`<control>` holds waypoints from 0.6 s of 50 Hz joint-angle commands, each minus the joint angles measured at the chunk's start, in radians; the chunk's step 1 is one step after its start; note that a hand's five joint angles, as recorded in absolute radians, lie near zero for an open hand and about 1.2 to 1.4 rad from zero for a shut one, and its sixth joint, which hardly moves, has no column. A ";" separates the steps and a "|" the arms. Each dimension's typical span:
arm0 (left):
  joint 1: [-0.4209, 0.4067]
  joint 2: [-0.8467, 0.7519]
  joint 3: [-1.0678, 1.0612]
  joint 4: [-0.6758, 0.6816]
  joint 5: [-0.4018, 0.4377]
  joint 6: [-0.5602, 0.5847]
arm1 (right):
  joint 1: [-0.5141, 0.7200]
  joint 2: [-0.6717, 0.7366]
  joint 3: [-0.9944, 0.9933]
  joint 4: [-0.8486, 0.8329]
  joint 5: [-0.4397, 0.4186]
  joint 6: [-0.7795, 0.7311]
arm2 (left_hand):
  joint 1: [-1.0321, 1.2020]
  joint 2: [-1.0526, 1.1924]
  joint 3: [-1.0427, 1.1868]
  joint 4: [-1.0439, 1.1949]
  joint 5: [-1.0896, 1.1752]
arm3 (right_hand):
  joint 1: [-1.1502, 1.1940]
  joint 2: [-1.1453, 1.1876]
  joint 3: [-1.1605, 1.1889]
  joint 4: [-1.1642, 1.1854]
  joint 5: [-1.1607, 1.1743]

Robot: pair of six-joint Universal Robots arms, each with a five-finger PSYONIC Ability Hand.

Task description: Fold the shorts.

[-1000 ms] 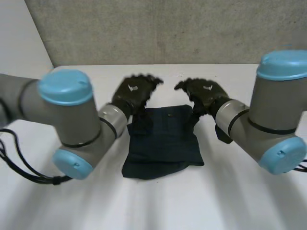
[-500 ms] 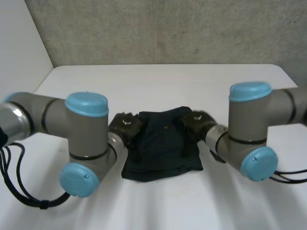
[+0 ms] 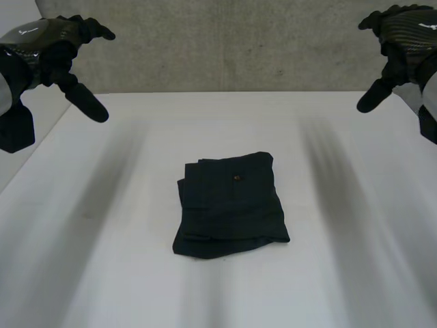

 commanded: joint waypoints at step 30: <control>-0.121 0.017 -0.126 0.156 -0.165 0.027 | 0.007 0.005 0.062 -0.004 -0.009 -0.065 | -0.014 -0.021 -0.033 -0.025 -0.047 | 0.028 -0.023 0.011 -0.040 -0.060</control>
